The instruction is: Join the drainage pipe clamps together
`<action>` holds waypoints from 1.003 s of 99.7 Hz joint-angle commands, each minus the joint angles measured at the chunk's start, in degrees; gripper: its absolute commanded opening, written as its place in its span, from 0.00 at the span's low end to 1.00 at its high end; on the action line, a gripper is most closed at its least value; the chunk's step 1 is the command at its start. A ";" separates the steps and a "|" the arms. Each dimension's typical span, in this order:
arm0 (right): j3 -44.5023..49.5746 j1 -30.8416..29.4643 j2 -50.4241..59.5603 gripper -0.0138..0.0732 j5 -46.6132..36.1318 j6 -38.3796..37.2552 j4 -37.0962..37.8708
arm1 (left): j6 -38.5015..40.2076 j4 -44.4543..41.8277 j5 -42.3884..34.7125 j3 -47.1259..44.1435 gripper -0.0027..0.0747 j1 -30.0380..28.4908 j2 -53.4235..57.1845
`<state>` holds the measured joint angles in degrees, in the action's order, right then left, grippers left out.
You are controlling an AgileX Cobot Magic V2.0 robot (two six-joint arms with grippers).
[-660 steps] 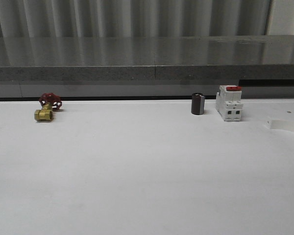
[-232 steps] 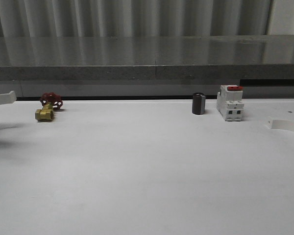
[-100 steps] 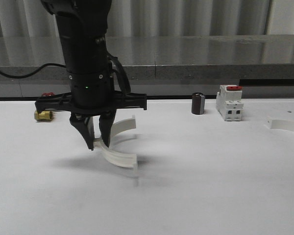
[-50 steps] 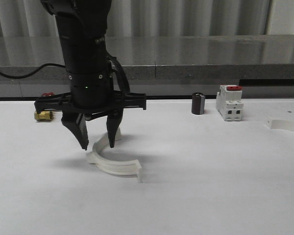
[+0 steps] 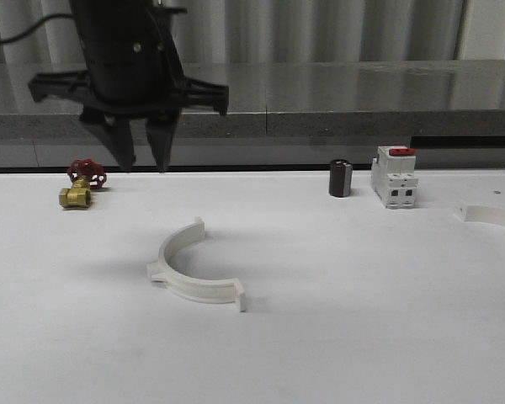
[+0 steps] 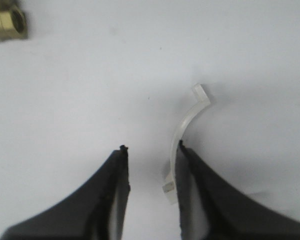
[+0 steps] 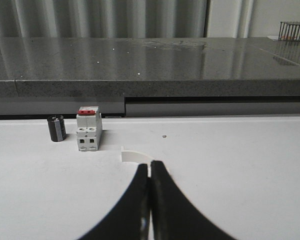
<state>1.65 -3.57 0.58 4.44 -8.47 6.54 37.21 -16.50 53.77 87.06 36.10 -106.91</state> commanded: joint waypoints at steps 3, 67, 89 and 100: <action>-0.94 -0.30 1.18 0.08 -4.96 0.42 0.70 | -7.68 -0.85 -0.61 1.80 0.08 -1.94 7.46; -0.94 -0.30 1.18 0.08 -4.96 0.42 0.70 | -42.38 22.59 -17.47 -24.33 0.01 -26.16 36.39; -0.94 -0.30 1.18 0.08 -4.96 0.42 0.70 | -42.38 24.18 -22.18 -37.38 0.01 -29.97 50.12; -0.94 -0.30 1.18 0.08 -4.96 0.42 0.70 | -42.38 24.18 -23.49 -42.53 0.01 -30.09 57.36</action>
<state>1.65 -3.57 0.58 4.44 -8.47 6.54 -5.25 6.50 35.26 46.02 6.30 -55.38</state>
